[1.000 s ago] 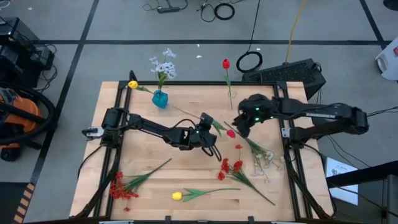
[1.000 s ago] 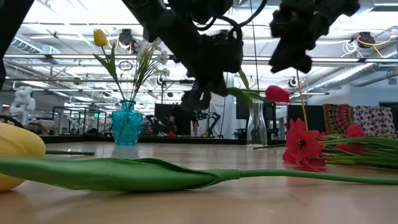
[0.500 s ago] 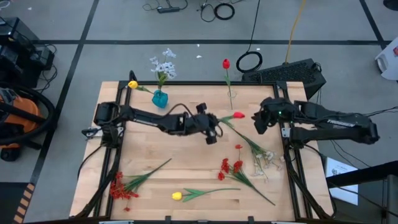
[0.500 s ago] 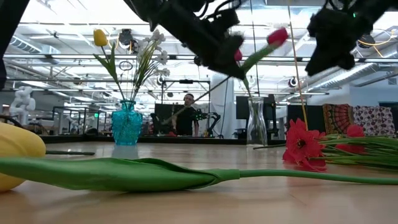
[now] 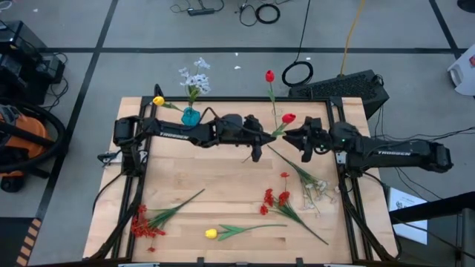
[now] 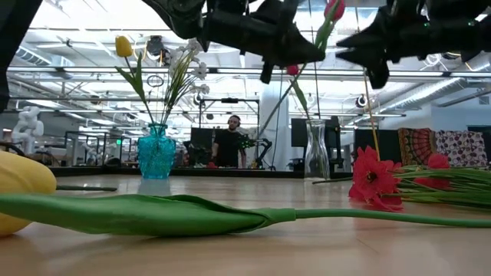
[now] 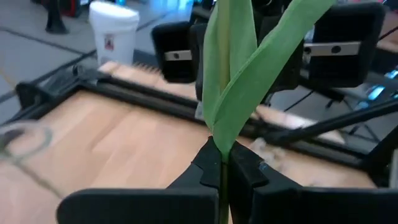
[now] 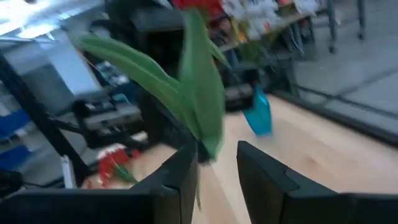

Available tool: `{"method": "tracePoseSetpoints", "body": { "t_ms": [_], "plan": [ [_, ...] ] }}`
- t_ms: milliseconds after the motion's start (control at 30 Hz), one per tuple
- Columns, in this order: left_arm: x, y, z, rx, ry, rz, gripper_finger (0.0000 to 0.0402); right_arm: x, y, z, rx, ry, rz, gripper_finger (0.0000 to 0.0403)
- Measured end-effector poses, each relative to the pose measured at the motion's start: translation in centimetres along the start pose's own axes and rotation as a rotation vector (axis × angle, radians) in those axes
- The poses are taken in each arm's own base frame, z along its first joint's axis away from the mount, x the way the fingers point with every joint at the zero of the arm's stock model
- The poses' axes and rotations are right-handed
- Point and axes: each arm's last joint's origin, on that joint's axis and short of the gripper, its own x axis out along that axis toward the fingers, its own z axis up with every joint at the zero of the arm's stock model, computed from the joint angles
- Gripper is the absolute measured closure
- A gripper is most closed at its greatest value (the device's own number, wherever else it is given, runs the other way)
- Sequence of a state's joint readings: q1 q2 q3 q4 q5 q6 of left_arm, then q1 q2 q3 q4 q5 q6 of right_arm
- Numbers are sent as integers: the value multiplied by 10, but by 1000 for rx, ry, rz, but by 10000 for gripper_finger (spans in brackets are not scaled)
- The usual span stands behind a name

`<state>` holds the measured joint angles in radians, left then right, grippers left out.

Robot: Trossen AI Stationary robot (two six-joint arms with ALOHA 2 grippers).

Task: Sort flowers into vase by color
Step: Put the red flower into the transparent vase

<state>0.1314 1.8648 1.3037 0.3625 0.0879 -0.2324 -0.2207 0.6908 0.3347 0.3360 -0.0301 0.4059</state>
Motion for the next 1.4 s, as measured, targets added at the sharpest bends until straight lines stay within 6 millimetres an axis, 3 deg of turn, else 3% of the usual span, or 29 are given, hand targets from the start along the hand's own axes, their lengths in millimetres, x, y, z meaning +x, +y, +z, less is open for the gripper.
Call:
{"method": "tracePoseSetpoints", "body": {
  "t_ms": [200, 567, 933, 1200, 1400],
  "plan": [
    [-1, -1, 9, -40, -92, -35, 394, 8, 3, -3, -51, -9, 27, 298],
    [-1, -1, 11, -40, -101, -37, 394, 26, 10, -3, -179, -136, 32, 298],
    [0, 0, 9, -35, -91, -34, 394, 33, 14, -5, -211, -161, 55, 298],
    [0, -2, 9, -34, -90, -38, 393, 50, 19, 4, -235, -152, 48, 299],
    [0, -4, 6, -32, -65, -36, 393, 56, 19, 5, -255, -113, 39, 344]
  ]
}}
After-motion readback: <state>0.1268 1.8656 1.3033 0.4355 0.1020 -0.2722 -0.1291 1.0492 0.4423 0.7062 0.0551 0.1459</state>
